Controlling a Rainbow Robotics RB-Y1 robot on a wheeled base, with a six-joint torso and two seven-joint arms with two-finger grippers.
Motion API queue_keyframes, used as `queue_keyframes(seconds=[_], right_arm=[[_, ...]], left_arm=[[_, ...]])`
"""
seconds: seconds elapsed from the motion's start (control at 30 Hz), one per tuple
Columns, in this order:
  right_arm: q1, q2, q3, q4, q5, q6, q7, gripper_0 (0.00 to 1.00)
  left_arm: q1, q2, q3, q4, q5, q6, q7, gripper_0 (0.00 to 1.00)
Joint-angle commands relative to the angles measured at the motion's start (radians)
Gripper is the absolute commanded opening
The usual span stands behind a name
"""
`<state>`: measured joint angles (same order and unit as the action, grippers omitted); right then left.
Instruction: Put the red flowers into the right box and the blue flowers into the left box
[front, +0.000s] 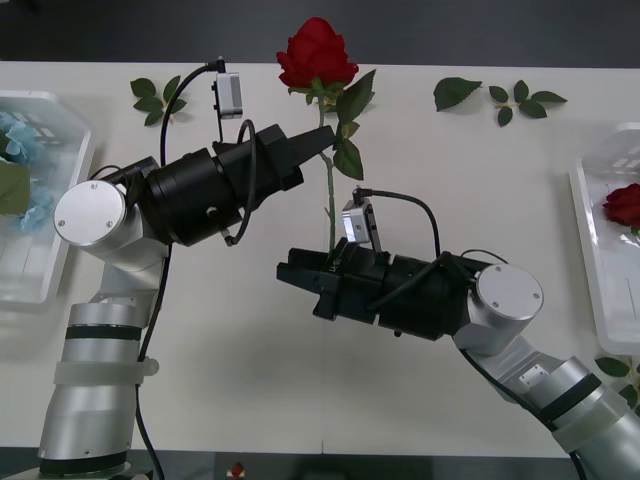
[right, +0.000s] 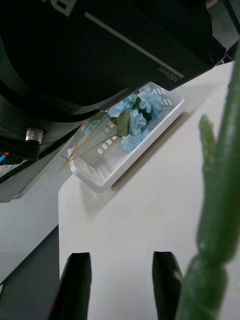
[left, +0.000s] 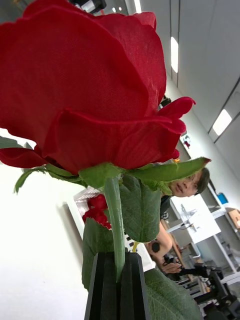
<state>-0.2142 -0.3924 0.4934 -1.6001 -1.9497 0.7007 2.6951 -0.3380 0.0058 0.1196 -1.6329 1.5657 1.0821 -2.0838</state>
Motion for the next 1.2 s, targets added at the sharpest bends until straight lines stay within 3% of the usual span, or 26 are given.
queue_keyframes(seconds=[0.03,0.33,0.4,0.5,0.63,0.77,0.9,1.03,1.2], right_arm=[[-0.014,0.006,-0.013,-0.021,0.002,-0.001,0.01,0.0],[-0.013,0.001,-0.016,-0.021,0.003,-0.003,0.01,0.0],[-0.013,0.001,-0.018,-0.021,0.003,-0.003,0.01,0.0],[-0.014,0.001,-0.019,-0.021,0.003,-0.004,0.01,0.0],[-0.016,0.0,-0.019,-0.021,0.003,-0.006,0.01,0.0],[-0.022,-0.016,-0.018,-0.021,0.003,-0.012,0.01,0.0],[-0.053,-0.076,-0.009,-0.021,0.003,-0.013,0.01,0.0],[-0.113,-0.218,0.031,-0.021,0.0,-0.046,0.01,0.0],[-0.229,-0.51,0.155,-0.021,-0.083,-0.086,0.01,0.0]], left_arm=[[0.016,0.0,0.002,-0.021,-0.001,-0.007,0.019,0.0],[0.017,0.086,-0.006,-0.021,0.033,-0.007,0.019,0.01],[0.017,0.123,-0.011,-0.021,0.05,-0.007,0.019,0.15],[0.034,0.206,-0.023,-0.021,0.114,-0.005,0.019,0.55],[0.074,0.333,-0.055,-0.021,0.251,-0.005,0.014,0.76],[0.112,0.456,-0.074,-0.021,0.353,0.019,-0.004,0.86],[0.129,0.568,-0.058,-0.021,0.395,0.081,-0.041,0.89],[0.131,0.691,-0.063,-0.021,0.425,0.128,-0.07,0.9],[0.126,0.853,-0.147,-0.028,0.528,0.084,-0.156,0.91]])
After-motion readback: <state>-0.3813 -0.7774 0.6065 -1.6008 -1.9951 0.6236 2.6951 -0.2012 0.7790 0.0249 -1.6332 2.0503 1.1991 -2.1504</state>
